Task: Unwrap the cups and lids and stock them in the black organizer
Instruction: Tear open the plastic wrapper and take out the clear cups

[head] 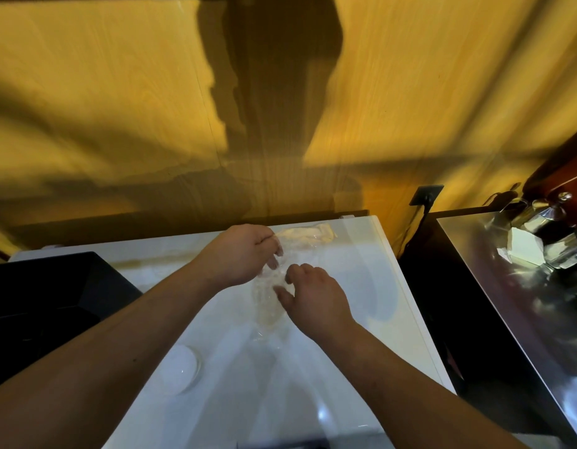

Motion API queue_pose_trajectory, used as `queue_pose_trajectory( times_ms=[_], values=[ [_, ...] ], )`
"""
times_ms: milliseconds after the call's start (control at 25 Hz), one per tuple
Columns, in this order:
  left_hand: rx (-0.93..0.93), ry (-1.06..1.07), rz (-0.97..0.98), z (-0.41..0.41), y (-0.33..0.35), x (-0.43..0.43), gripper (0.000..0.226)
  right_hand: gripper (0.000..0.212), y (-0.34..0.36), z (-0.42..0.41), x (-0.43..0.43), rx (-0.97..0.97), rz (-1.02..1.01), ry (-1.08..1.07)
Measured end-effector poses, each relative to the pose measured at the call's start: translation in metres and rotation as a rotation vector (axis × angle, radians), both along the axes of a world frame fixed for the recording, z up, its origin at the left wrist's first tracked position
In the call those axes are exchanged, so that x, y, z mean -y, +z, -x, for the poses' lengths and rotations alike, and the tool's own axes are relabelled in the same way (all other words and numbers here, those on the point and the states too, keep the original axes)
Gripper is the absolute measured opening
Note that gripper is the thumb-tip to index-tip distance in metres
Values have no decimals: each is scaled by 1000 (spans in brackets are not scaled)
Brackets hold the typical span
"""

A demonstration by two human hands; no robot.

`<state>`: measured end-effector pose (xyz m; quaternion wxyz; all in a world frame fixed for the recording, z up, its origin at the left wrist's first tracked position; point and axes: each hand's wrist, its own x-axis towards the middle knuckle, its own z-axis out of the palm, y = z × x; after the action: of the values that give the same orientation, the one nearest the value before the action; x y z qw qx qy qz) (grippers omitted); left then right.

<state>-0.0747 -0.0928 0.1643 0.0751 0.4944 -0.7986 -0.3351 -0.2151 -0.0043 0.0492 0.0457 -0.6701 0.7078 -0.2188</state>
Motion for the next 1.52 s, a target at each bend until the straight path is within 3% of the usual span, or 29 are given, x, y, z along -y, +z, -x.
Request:
queue_pose_trajectory(
  times_ms=[80,240,480,600,720,760,880,1000,1120,1240,1400,1520],
  values=[
    [29,-1,48,-2,7,3,32,26,1,4,4,-74,-25,82],
    [227,28,392,-8,26,17,38,25,-5,9,-6,-122,-90,102],
    [84,176,140,-18,30,19,30,26,0,35,-15,10,-123,159],
    [-79,258,-75,-12,29,14,47,20,9,45,-14,-36,-124,242],
    [-121,290,-105,-4,31,22,40,25,14,52,-12,-9,-272,234],
    [-98,282,-94,-2,30,25,34,34,18,56,-10,75,-360,184],
    [-88,261,-128,4,25,26,24,59,43,62,12,560,-511,-168],
    [-107,267,-157,11,20,26,19,79,63,58,43,652,-677,-329],
    [-119,262,-161,15,18,29,16,52,66,52,56,660,-788,-281],
    [-131,260,-184,12,18,32,22,27,72,58,58,601,-696,-277],
    [-160,223,-232,12,16,27,38,28,92,79,55,551,-579,-292],
    [-190,262,-181,14,16,25,32,31,103,90,52,505,-567,-304]
  ],
)
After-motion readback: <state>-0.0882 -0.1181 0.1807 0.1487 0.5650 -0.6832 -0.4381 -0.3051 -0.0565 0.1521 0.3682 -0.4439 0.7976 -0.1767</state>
